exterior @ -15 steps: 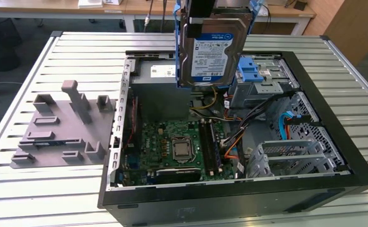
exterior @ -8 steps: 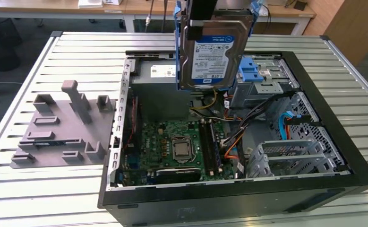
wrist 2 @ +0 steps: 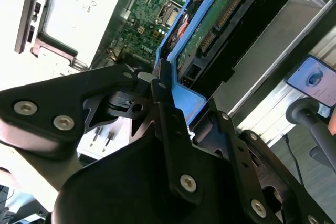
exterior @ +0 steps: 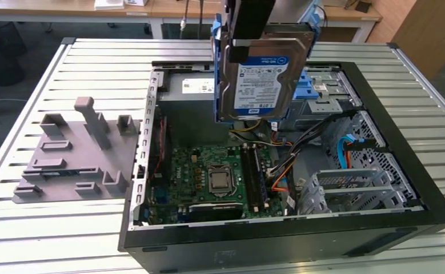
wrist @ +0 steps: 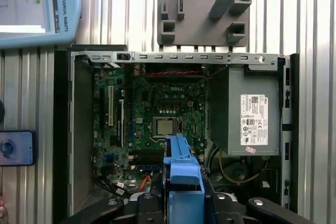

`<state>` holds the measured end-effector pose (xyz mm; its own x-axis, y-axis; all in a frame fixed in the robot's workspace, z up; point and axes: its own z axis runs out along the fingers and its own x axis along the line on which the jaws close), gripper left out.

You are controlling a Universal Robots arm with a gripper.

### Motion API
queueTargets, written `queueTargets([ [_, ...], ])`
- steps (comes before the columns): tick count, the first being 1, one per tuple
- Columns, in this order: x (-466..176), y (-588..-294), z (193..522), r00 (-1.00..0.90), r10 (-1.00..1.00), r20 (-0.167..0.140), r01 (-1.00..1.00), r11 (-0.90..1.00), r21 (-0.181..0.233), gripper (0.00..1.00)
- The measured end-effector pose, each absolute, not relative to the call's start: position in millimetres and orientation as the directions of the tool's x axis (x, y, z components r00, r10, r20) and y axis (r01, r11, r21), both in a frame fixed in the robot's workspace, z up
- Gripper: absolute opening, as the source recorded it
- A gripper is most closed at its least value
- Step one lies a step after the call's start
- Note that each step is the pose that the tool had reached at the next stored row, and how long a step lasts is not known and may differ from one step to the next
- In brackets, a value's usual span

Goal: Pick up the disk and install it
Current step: 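Insert the disk into the insertion slot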

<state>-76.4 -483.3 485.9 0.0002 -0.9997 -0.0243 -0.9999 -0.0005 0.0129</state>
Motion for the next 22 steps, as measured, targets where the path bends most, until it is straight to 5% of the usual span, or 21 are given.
queueTargets([
  [22, -57.2, -508.7, 480.7, 0.0, -1.0, -0.024, -1.0, 0.0, 0.013, 0.36],
])
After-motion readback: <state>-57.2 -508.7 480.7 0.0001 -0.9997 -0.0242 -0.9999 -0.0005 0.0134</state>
